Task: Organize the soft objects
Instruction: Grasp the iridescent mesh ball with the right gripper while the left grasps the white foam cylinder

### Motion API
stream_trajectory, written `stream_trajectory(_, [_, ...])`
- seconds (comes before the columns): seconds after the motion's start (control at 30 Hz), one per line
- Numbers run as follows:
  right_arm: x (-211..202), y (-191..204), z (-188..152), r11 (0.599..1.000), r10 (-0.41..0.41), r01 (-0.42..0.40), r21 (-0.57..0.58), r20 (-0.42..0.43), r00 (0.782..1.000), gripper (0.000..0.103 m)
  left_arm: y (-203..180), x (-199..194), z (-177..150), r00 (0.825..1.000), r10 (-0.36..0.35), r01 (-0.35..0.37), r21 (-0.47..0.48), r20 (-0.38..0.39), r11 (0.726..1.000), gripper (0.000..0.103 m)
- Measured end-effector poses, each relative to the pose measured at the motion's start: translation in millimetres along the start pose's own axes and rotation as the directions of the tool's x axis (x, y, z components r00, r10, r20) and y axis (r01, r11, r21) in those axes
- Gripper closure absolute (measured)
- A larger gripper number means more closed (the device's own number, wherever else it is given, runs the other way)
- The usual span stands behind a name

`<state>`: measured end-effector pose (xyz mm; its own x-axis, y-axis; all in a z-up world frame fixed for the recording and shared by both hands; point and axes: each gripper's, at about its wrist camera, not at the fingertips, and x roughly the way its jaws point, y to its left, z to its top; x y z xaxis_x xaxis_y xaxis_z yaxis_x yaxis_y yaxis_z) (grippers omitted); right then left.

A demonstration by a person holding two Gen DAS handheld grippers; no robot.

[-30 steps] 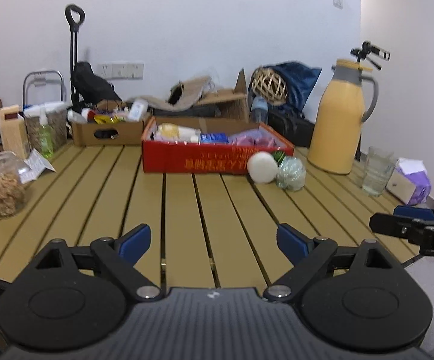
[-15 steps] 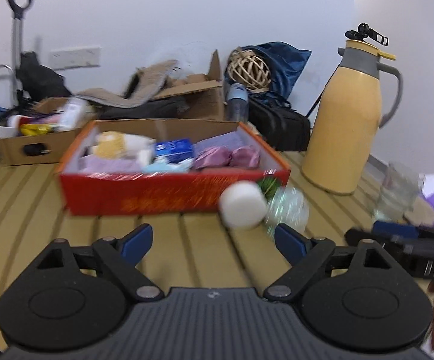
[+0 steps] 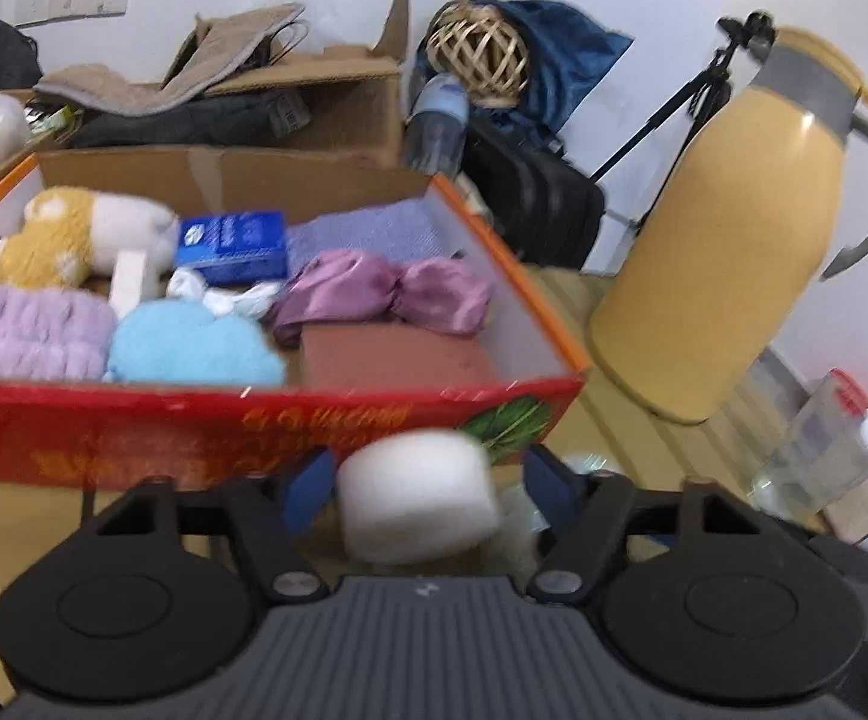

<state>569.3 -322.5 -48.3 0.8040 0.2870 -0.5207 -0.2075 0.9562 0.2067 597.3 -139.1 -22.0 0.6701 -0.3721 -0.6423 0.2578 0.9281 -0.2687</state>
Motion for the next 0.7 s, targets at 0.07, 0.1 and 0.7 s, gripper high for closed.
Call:
stream_trajectory(0.07, [-0.3,-3.2,-4.0,1.0,-0.002,0.002,0.007,-0.005,1.0,0.06,6.8,-0.8,-7.5,1.0,-0.023,0.023,-0.014,-0.015,1.0,0.046])
stream_trajectory(0.1, [-1.6,-4.6,-5.9,1.0,-0.003,0.003,0.011,-0.004,1.0,0.062,9.8,-4.3,-11.6,0.999,-0.032,0.032,-0.024,-0.012,0.999,0.046])
stream_trajectory(0.7, [-19.1,-9.5,-16.7,0.999,0.009,-0.009,0.039,0.015,1.0,0.072,-9.3,-19.7,-51.0,0.999,0.034,-0.037,0.134,0.026,0.99,0.053])
